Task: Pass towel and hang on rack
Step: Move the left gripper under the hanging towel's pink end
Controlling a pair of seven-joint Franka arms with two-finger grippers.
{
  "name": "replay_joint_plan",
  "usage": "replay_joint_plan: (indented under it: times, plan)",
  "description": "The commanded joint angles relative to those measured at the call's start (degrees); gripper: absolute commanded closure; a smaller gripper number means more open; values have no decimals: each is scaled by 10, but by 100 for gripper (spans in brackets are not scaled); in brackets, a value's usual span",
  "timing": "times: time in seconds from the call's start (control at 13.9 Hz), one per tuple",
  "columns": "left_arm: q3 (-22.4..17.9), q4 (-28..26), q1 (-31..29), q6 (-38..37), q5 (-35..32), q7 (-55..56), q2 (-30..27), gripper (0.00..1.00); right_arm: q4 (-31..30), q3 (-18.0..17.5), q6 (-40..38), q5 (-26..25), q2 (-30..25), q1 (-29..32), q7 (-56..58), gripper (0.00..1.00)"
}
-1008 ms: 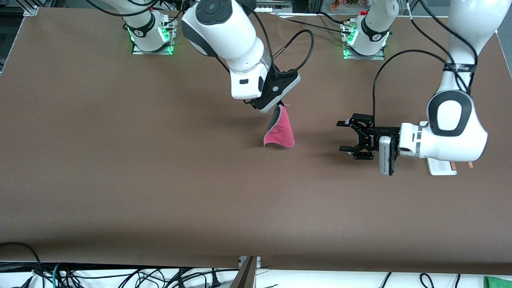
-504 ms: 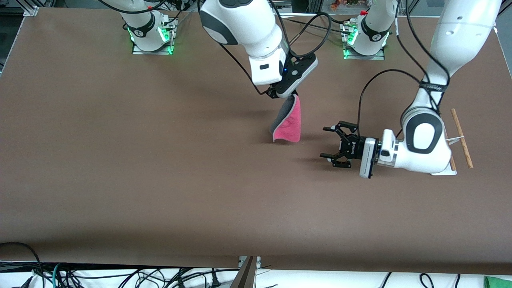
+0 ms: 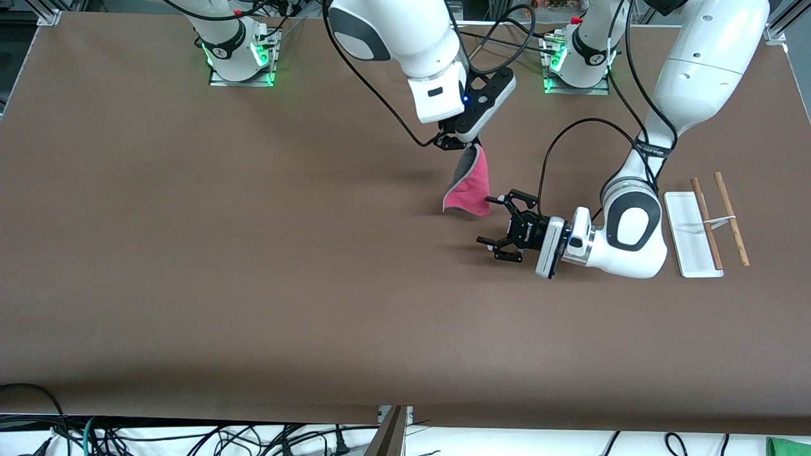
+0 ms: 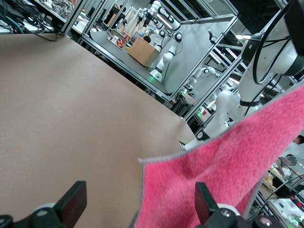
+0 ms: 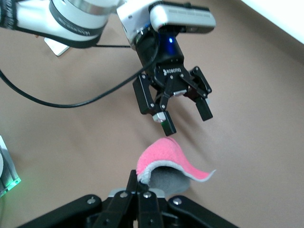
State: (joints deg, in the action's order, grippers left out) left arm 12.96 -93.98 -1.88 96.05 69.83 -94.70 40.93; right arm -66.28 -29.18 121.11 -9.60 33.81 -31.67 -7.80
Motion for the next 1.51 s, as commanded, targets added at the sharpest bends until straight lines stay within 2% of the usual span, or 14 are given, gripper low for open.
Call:
replay_joint_plan:
  times: [0.0,0.22,0.65,1.08,1.44]
  plan:
    - [4,21,-8,-10,11,-11,23,1,10,-3,1,-8,-4,-1,4,100]
    - [3,21,-14,-16,10,27,25,1,17,-2,4,-8,-3,-2,5,100]
    - [-7,22,-56,-107,-17,53,39,1,17,-3,2,-6,-5,-7,4,100]
    - [-7,15,-46,-91,-36,-98,92,2,17,-3,4,-6,-5,-7,5,100]
    - [-5,12,-31,-84,-33,-162,117,2,17,-3,4,-6,-5,-7,5,100]
